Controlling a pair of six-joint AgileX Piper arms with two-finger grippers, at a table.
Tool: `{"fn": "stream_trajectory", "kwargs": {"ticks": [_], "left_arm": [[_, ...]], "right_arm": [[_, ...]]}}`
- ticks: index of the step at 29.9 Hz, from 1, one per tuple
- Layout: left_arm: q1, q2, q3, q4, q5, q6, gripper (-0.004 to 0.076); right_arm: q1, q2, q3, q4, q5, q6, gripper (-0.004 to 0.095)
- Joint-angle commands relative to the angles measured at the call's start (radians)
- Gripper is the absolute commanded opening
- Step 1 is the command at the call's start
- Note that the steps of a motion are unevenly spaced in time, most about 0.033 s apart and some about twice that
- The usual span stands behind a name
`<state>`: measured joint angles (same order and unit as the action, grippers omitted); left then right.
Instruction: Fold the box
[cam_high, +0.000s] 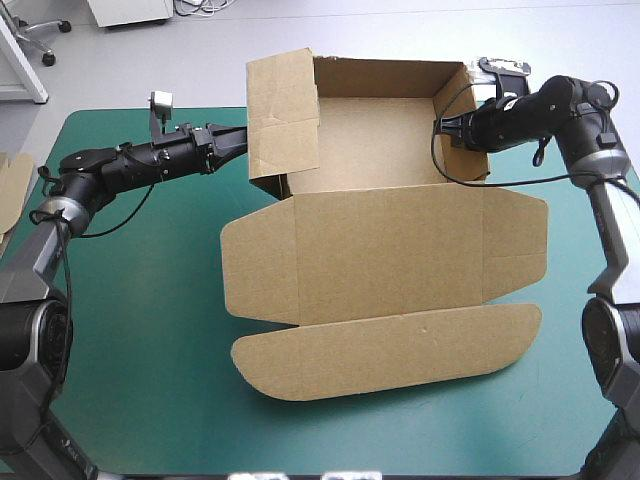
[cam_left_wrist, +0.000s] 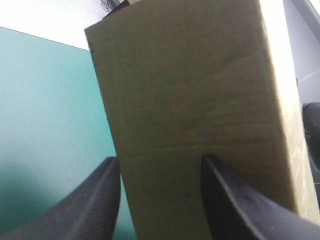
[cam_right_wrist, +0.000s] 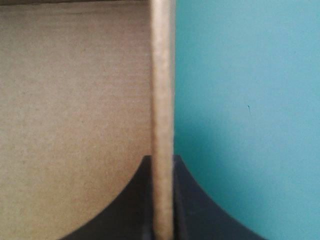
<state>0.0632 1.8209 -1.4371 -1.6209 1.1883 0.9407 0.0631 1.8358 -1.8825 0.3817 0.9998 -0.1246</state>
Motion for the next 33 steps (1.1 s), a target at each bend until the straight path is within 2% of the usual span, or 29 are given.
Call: {"fn": "stream_trajectory", "kwargs": {"ticks": [1, 7, 11, 17, 26, 33], "left_arm": [[-0.013, -0.052, -0.037, -0.081, 0.108, -0.007, 0.0364], [-0.022, -0.052, -0.100, -0.070, 0.099, -0.020, 0.0374], [-0.029, -0.052, -0.143, 0.018, 0.063, -0.064, 0.0391], [-0.073, -0.052, -0.166, 0.054, 0.064, -0.089, 0.0462], [-0.074, -0.052, -0.214, 0.058, 0.065, -0.121, 0.0463], [-0.099, -0.052, -0.249, 0.211, 0.016, -0.198, 0.0463]], "right_arm": [[0.003, -0.052, -0.028, 0.042, -0.049, 0.011, -0.0030], [0.003, -0.052, -0.028, 0.042, -0.049, 0.011, -0.0030], [0.015, -0.050, -0.028, 0.000, -0.045, 0.025, -0.0029], [0.034, -0.049, -0.028, -0.015, -0.065, 0.039, -0.0029], [0.034, -0.049, -0.028, -0.011, -0.054, 0.044, -0.0029], [0.037, -0.049, -0.028, -0.019, -0.052, 0.056, -0.0024]]}}
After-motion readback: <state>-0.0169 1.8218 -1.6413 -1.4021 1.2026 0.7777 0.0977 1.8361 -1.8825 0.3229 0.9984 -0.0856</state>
